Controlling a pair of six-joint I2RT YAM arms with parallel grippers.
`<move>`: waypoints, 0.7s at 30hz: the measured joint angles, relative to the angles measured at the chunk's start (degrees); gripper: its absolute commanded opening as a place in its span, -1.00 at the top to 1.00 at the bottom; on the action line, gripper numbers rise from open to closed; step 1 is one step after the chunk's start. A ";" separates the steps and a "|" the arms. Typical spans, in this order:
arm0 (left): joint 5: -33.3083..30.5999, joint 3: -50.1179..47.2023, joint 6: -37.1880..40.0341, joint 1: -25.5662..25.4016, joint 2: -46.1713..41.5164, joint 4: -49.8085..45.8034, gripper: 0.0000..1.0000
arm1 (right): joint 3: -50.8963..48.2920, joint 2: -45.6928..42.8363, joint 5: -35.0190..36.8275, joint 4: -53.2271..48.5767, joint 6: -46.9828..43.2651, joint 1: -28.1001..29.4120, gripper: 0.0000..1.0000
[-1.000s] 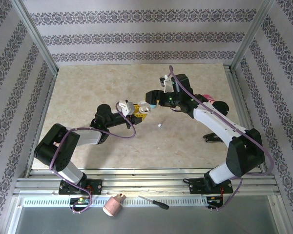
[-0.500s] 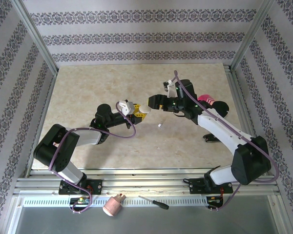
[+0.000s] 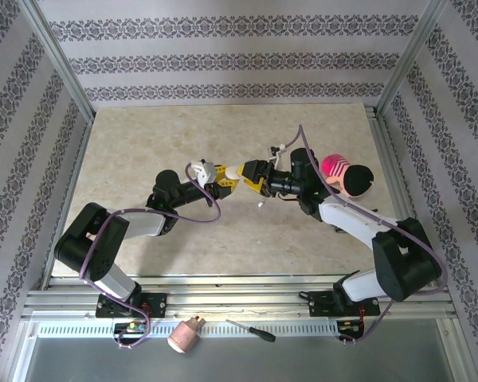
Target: Insert the wireless bluetooth earbuds into the charging case
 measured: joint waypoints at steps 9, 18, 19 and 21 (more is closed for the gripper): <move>-0.87 0.02 -0.85 0.02 -0.76 0.83 0.55 | -1.36 7.10 -1.84 23.08 15.74 2.08 -0.04; -1.05 0.02 -0.87 0.04 -1.88 0.90 0.55 | -2.32 7.32 -1.81 27.12 19.15 1.92 0.38; -1.05 0.02 -0.87 0.02 -1.88 0.90 0.55 | -2.40 7.32 -1.79 27.39 19.37 1.92 0.43; -1.03 0.02 -0.87 0.02 -1.88 0.87 0.54 | -2.64 7.32 -1.77 27.89 19.71 1.90 0.50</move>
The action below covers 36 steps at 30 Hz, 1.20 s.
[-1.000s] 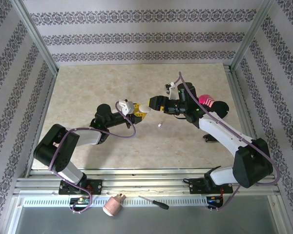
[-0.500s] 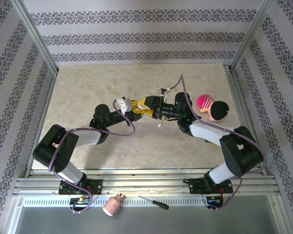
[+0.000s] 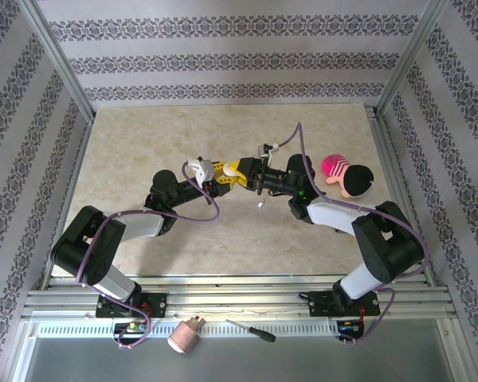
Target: Insert the wireless bluetooth earbuds into the charging case
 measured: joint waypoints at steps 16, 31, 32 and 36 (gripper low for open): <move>-2.71 -3.17 3.08 0.22 -2.60 -1.44 -0.78 | 1.16 5.84 0.87 -5.01 -7.56 -4.13 0.58; -12.00 -6.49 6.14 1.53 -10.03 -19.69 -0.99 | 21.24 26.18 5.86 -15.93 -17.86 -9.40 0.57; -12.50 -6.43 6.29 1.53 -10.12 -21.16 -0.99 | 23.15 27.21 6.49 -17.97 -19.17 -9.68 0.56; -14.01 -6.32 6.82 1.53 -10.12 -25.29 -0.99 | 30.27 29.07 10.82 -28.74 -26.49 -9.75 0.56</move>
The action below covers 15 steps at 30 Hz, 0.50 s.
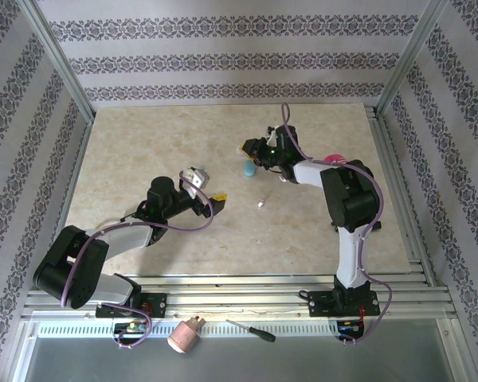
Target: Insert the wireless bluetooth earbuds into the charging case
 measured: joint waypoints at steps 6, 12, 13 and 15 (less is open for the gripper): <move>-1.90 0.90 0.04 0.00 0.09 -3.82 -0.99 | 8.59 2.99 4.92 -9.55 -8.07 0.00 0.55; -2.97 3.28 -1.62 0.00 1.40 -6.01 -0.99 | 17.31 9.03 9.90 -18.86 -13.86 -0.31 0.54; -3.06 3.50 -1.97 0.00 1.49 -6.45 -0.99 | 18.49 10.03 10.38 -20.02 -14.32 -0.37 0.54; -3.21 3.72 -2.69 0.00 1.53 -7.13 -0.99 | 20.11 11.47 11.06 -21.86 -15.28 -0.46 0.53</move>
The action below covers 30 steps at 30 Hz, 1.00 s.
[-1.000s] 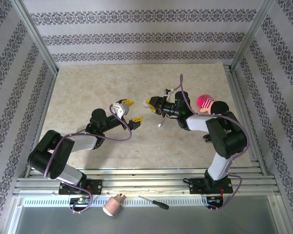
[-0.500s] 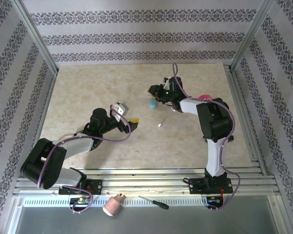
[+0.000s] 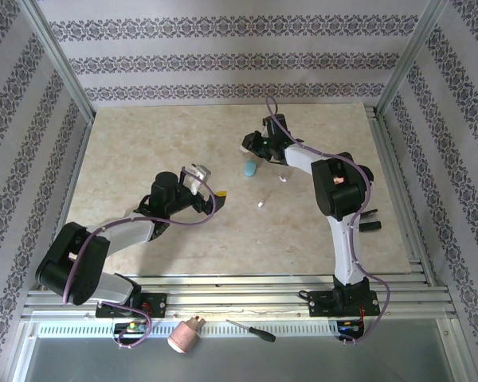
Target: Insert the wireless bluetooth earbuds into the charging case
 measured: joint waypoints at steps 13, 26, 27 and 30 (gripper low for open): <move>-3.10 2.67 -4.13 0.00 -0.02 -6.95 -0.99 | 1.97 2.58 3.96 -5.27 -5.25 -3.32 -0.07; -17.46 9.03 -12.79 1.46 -0.48 -22.32 -0.99 | -12.85 -12.90 9.18 -7.54 -15.98 -5.86 -0.59; -18.23 9.70 -13.51 1.95 -0.39 -23.56 -0.99 | -13.73 -14.47 9.68 -7.89 -17.03 -5.42 -0.59; -19.98 11.23 -15.43 3.34 0.20 -26.10 -0.99 | -14.84 -17.51 11.47 -8.61 -19.43 -2.99 -0.58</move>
